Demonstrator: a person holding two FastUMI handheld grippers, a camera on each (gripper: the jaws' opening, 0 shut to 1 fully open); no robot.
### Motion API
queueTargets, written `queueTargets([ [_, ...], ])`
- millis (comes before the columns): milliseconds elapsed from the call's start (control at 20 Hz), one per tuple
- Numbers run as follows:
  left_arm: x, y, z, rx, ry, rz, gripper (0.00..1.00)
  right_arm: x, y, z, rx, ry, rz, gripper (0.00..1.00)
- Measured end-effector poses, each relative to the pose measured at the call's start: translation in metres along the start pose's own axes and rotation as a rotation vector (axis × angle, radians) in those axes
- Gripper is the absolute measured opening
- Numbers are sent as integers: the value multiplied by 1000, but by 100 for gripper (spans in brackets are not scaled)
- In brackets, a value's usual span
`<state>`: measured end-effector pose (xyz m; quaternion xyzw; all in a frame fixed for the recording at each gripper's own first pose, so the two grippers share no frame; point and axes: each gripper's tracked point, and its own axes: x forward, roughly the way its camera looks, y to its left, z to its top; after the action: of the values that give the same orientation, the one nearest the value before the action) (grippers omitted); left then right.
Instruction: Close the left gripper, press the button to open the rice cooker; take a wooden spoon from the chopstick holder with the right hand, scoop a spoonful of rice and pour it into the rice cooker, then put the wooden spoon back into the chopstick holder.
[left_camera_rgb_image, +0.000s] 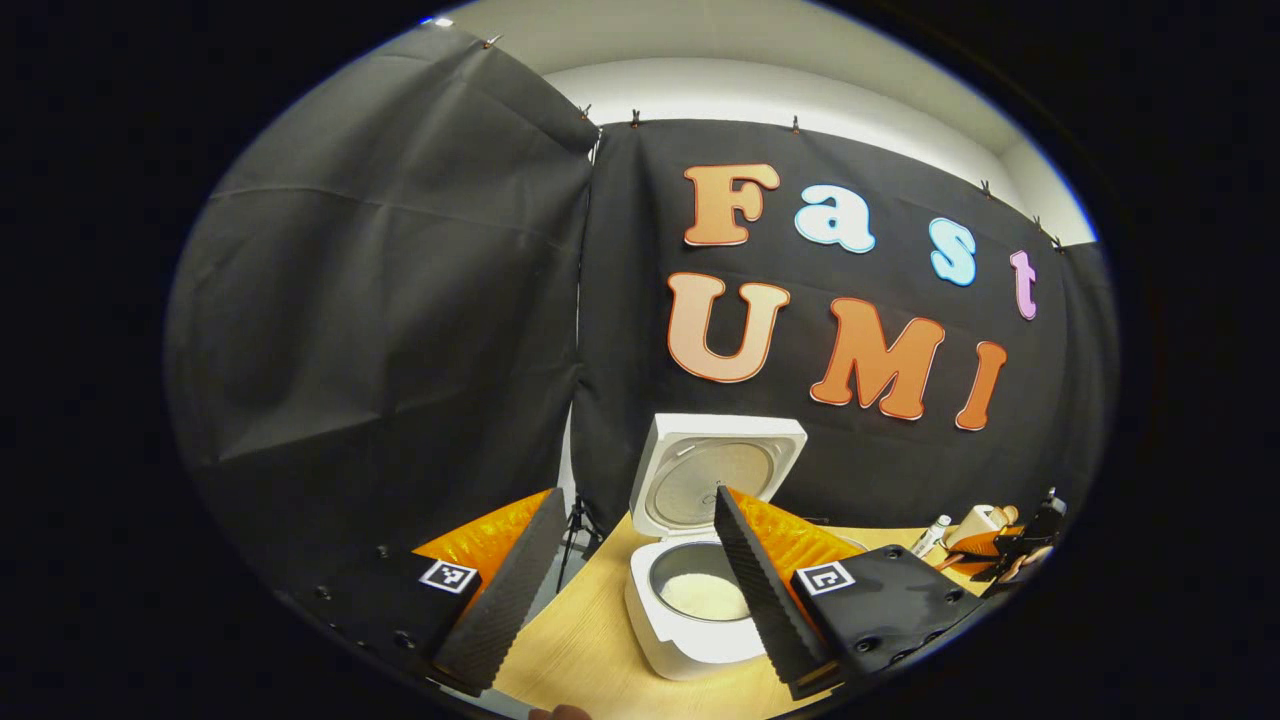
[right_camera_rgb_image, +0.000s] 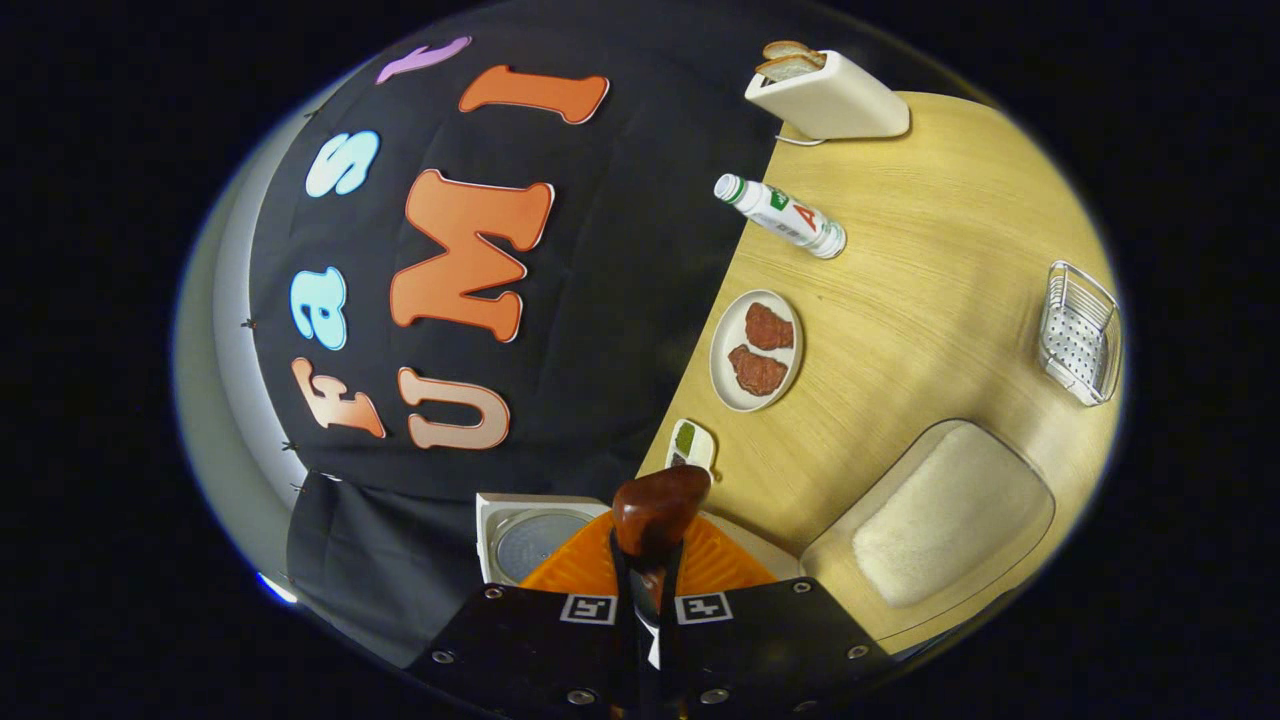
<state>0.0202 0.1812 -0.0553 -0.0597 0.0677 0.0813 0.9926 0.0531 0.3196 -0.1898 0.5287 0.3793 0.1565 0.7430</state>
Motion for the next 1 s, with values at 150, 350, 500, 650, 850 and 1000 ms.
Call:
queueTargets([
  [150,-2,1,0,15,0,-7,100,16,28,-8,-2,16,37,7],
  [350,-4,3,-1,26,5,-13,100,39,56,-23,-24,38,63,7],
  [500,-2,5,-6,34,18,-17,100,57,73,-30,-52,33,66,7],
  [650,-4,4,-9,34,26,-30,100,70,89,-39,-117,24,66,7],
  [850,-8,-1,-12,40,34,-58,100,89,106,-50,-231,-6,48,7],
  [1000,-9,0,-16,56,48,-68,100,99,116,-65,-293,-4,43,7],
])
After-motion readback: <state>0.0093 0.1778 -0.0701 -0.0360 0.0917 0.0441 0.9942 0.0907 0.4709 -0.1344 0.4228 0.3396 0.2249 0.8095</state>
